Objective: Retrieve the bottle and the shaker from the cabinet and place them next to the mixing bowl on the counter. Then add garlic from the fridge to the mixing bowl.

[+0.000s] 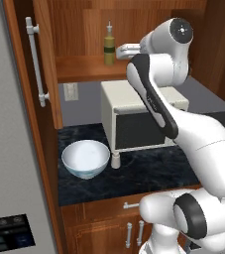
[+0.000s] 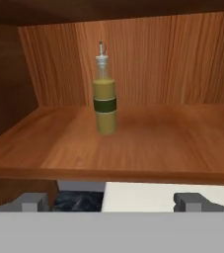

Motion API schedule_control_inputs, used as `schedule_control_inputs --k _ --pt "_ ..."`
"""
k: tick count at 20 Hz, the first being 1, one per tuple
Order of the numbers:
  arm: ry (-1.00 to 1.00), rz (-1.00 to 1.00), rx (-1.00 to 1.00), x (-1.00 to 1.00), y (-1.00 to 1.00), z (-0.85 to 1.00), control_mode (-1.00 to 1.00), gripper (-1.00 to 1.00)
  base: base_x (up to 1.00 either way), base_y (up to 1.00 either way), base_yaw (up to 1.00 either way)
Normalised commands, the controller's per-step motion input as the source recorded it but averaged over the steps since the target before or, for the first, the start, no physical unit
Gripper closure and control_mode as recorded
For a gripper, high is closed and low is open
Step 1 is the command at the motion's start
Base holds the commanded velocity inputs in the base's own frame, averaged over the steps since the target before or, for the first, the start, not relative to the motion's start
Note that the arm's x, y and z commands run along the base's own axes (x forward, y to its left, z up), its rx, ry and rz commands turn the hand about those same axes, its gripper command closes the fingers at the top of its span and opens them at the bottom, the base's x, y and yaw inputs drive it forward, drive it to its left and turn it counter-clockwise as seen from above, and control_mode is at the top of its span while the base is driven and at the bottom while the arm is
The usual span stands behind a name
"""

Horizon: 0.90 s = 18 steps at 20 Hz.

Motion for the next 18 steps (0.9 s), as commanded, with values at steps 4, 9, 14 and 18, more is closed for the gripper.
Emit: schedule_control_inputs --k 4,9,14,18 --pt "0.02 0.00 0.00 0.38 0.13 0.08 -1.00 -1.00 0.00 0.00 0.00" --pt "0.01 0.00 0.00 0.35 0.29 0.04 -1.00 -1.00 0.00 0.00 0.00" --pt "0.00 0.00 0.00 0.49 0.15 0.00 -1.00 -1.00 0.00 0.00 0.00" --pt "0.00 0.00 0.00 0.36 0.00 0.00 -1.00 -1.00 0.00 0.00 0.00"
